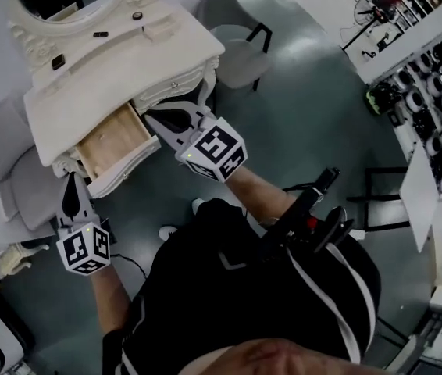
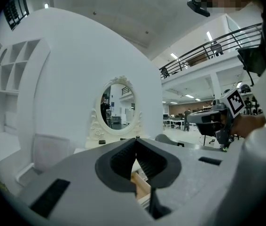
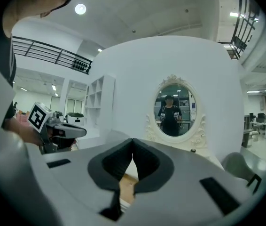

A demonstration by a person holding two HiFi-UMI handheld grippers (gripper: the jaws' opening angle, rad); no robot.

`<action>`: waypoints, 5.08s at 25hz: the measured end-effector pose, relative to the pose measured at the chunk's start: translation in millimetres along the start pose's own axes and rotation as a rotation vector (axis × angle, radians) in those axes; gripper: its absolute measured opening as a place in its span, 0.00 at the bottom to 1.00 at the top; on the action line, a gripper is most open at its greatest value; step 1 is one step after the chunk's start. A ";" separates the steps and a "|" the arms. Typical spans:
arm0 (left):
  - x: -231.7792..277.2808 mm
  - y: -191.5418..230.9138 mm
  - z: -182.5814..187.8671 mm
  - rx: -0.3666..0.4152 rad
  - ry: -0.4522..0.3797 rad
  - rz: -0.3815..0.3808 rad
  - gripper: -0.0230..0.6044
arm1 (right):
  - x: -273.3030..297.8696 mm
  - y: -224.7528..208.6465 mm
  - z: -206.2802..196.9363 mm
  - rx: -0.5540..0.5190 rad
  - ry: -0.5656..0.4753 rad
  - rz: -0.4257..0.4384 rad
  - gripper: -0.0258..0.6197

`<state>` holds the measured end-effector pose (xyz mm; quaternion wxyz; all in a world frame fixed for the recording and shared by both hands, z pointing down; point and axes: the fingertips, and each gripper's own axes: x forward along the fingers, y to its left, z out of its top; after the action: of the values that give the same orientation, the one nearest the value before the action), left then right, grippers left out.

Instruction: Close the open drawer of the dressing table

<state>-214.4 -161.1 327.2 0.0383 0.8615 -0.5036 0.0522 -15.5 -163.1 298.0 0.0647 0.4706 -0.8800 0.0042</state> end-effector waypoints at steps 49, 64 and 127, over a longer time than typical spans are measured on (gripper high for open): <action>48.4 58.5 -351.0 -0.097 0.586 0.061 0.04 | 100.4 41.1 -370.7 0.152 0.591 0.052 0.05; 70.3 66.3 -401.2 -0.083 0.714 -0.011 0.04 | 131.8 34.2 -442.8 0.250 0.756 -0.036 0.05; 264.2 148.6 -405.3 0.124 0.709 -0.115 0.04 | 159.4 -105.5 -323.8 0.405 0.546 -0.376 0.05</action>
<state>-236.0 -414.1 765.1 0.1611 0.8175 -0.4054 0.3760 20.1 -331.7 632.2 0.2021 0.6086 -0.7101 0.2909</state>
